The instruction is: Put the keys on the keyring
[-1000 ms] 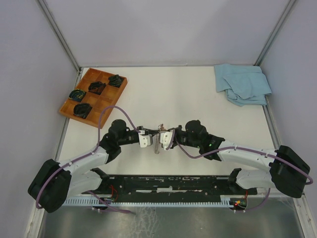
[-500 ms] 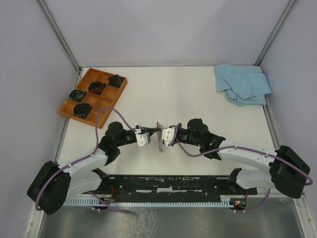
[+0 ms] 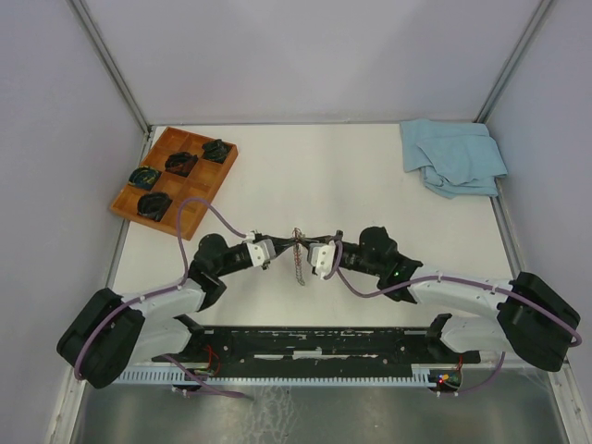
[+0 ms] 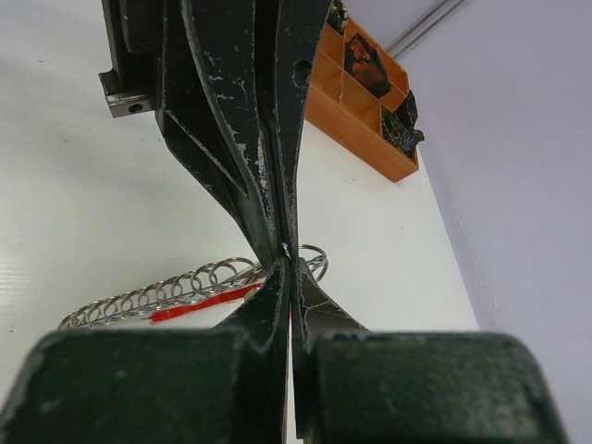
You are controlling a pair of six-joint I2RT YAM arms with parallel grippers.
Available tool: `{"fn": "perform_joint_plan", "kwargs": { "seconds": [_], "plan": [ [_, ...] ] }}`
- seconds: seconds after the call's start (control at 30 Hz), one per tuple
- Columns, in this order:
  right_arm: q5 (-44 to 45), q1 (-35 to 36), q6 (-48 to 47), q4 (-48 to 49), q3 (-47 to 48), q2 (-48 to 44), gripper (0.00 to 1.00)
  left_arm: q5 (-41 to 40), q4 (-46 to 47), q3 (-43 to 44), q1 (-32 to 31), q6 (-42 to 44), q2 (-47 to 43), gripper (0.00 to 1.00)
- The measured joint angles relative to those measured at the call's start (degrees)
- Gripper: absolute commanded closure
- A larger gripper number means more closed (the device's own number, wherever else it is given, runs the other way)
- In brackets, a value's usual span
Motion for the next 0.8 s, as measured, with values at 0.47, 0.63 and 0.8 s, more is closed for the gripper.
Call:
{"fn": "perform_joint_plan", "kwargs": {
  "seconds": [0.47,0.63,0.8],
  "plan": [
    [-0.3,-0.7,2.1,10.6,-4.2,0.0,0.92,-1.5,12.6,-2.2,0.0,-11.0,2.9,0.97],
    [-0.2,-1.0,3.2,11.5,-5.6,-0.1,0.81,-1.6,16.8,-2.6,-0.2,-14.0,4.4,0.97],
    [0.1,-1.6,4.2,10.9,-6.2,-0.5,0.79,-1.2,18.1,-2.6,-0.3,-14.2,4.5,0.97]
  ]
}}
